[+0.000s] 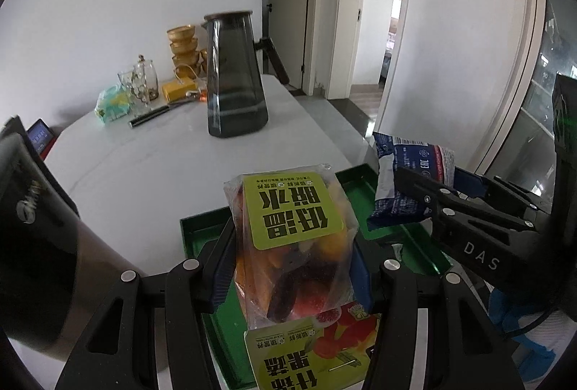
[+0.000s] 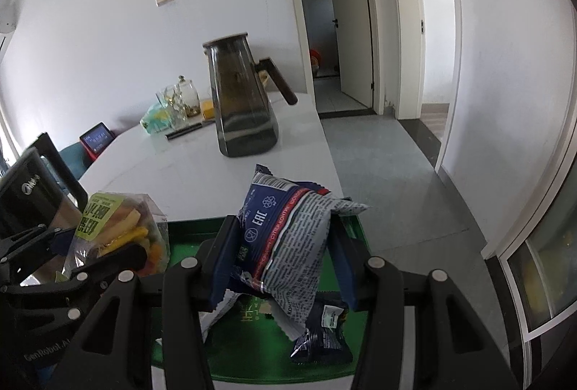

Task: Organize snacks
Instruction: 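Carry the dried-fruit bag and biscuit packet with both tools over the green tray, then open both tools to drop the fruit bag and biscuit packet into the tray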

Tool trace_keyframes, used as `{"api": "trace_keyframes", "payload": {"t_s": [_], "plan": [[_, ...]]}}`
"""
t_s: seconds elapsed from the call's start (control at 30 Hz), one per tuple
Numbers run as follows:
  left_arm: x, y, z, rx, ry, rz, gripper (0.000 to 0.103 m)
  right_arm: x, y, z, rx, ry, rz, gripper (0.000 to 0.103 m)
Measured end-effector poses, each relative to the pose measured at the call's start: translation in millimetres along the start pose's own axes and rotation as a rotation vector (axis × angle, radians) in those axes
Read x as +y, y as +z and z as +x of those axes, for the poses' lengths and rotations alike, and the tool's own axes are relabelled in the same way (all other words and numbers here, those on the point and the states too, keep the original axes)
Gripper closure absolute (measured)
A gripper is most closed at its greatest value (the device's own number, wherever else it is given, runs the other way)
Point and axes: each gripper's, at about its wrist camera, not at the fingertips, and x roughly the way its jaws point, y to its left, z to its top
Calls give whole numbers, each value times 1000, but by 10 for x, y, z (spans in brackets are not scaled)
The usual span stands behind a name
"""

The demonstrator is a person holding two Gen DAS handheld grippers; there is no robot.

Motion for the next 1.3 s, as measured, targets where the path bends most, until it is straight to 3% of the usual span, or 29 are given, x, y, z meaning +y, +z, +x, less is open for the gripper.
{"api": "trace_keyframes", "payload": {"t_s": [0.8, 1.3], "plan": [[178, -209, 923, 156, 35, -51, 54, -185, -294, 845, 159, -37, 34, 71], [154, -222, 945, 141, 51, -49, 53, -271, -397, 931, 188, -30, 72, 71]]}}
